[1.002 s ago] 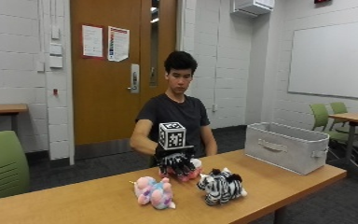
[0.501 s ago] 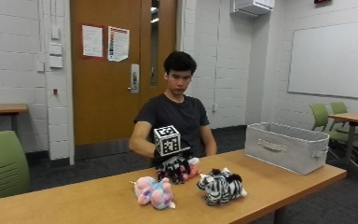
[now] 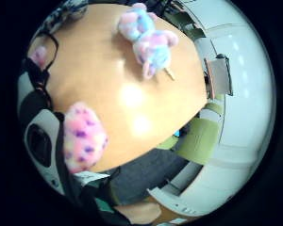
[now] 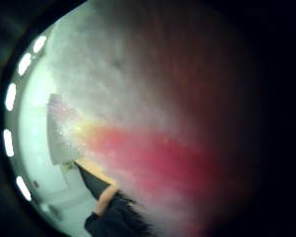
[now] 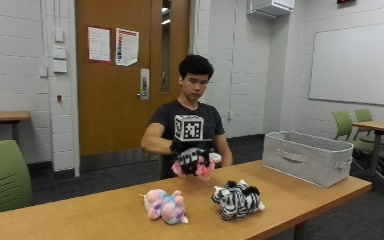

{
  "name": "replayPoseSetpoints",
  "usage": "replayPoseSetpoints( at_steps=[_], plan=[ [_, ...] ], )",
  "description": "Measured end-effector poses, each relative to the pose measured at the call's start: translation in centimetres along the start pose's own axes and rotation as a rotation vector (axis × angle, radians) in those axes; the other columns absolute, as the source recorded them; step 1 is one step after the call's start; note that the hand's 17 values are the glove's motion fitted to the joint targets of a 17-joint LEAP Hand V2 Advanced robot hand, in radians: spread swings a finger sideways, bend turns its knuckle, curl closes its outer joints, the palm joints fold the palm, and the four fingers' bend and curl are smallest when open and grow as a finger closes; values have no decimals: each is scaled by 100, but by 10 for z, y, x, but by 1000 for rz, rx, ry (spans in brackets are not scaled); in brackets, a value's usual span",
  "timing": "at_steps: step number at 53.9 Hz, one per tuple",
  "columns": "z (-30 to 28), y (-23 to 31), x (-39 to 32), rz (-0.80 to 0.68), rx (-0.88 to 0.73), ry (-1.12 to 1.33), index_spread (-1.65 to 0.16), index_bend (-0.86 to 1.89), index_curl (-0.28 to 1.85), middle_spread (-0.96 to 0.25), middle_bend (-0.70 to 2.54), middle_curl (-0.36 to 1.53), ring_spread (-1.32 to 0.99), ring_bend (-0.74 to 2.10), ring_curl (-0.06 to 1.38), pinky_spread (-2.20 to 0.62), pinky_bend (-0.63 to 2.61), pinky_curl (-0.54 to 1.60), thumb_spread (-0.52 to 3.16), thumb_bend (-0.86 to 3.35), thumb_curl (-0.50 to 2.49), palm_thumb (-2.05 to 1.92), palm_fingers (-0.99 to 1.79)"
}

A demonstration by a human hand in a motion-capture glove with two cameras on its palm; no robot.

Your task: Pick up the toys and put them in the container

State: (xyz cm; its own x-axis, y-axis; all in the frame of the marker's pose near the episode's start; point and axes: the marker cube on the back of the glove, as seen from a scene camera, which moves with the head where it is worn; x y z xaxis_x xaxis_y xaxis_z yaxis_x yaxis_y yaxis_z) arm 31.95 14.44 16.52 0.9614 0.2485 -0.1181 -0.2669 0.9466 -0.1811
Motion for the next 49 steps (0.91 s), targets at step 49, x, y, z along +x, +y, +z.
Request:
replayPoseSetpoints(
  at_steps=[49],
  plan=[
    [-264, -6, -450, -335, 197, -87, -37, 7, -3, -49, 56, 69, -40, 132, 52, -48, 98, 40, 71, 17, 83, 77, 96]
  ],
)
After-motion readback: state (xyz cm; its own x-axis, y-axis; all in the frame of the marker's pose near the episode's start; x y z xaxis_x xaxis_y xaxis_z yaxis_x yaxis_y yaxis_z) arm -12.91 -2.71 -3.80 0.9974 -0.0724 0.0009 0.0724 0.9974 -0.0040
